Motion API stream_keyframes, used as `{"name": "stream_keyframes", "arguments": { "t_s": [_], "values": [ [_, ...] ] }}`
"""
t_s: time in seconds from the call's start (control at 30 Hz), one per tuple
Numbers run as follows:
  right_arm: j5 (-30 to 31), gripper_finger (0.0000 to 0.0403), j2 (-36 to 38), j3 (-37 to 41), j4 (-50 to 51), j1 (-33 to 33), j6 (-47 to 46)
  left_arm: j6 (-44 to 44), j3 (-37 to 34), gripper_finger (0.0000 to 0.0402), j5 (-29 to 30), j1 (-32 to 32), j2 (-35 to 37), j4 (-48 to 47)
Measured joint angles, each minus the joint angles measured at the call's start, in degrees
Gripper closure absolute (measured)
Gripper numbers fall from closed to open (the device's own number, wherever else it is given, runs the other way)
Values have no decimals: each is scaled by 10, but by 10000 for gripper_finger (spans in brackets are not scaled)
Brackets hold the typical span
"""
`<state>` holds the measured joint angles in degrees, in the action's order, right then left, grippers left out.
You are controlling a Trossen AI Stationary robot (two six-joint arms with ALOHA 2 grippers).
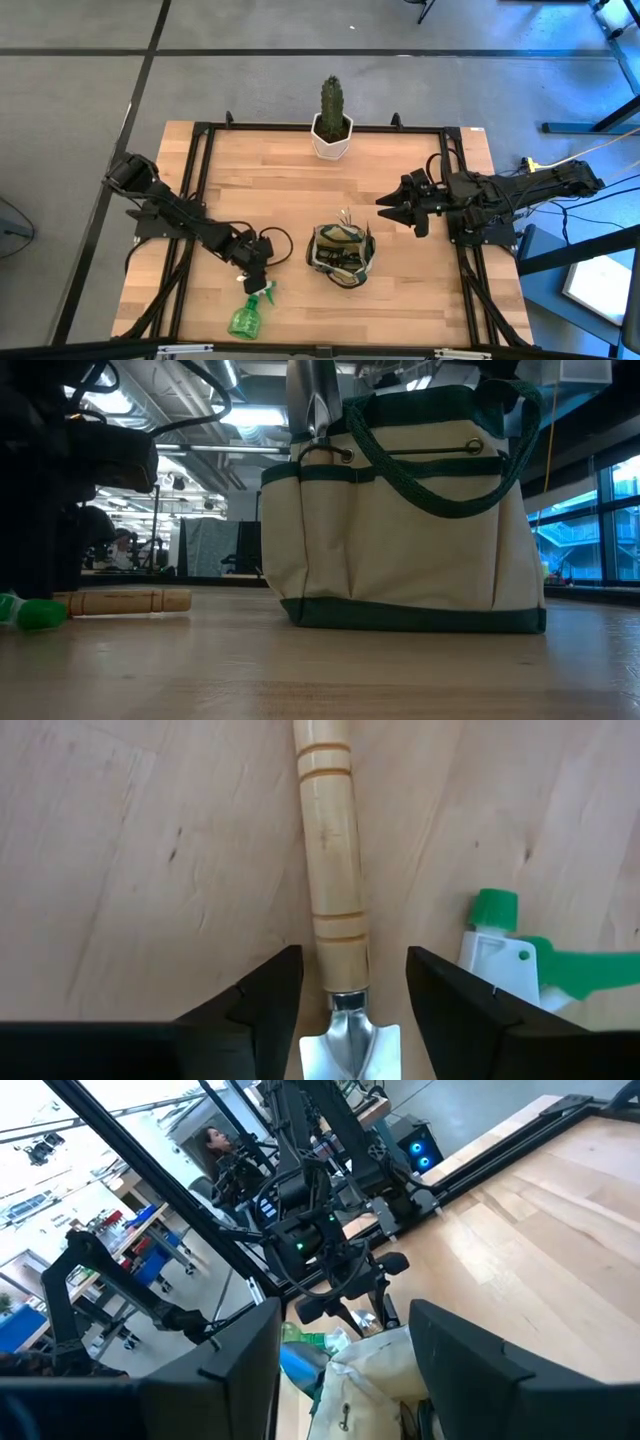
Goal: Pick & Place Garden tools in Gardening bag
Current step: Put the brown trowel into the green gardening bag
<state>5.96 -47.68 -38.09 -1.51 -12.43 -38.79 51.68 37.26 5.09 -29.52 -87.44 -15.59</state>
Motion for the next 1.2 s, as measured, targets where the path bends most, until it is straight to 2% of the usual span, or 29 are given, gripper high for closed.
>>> {"name": "stream_keyframes", "arguments": {
  "t_s": [0.83, 1.03, 1.2],
  "values": [
    [-17, 179, -37, 0, 0, 0, -28, -18, 0, 324, 54, 0, -11, -30],
    [-17, 179, -37, 0, 0, 0, -28, 18, 3, 338, 40, 2, -27, -22],
    [-17, 179, -37, 0, 0, 0, -28, 76, -2, 339, 20, 15, 5, -19]
  ]
}}
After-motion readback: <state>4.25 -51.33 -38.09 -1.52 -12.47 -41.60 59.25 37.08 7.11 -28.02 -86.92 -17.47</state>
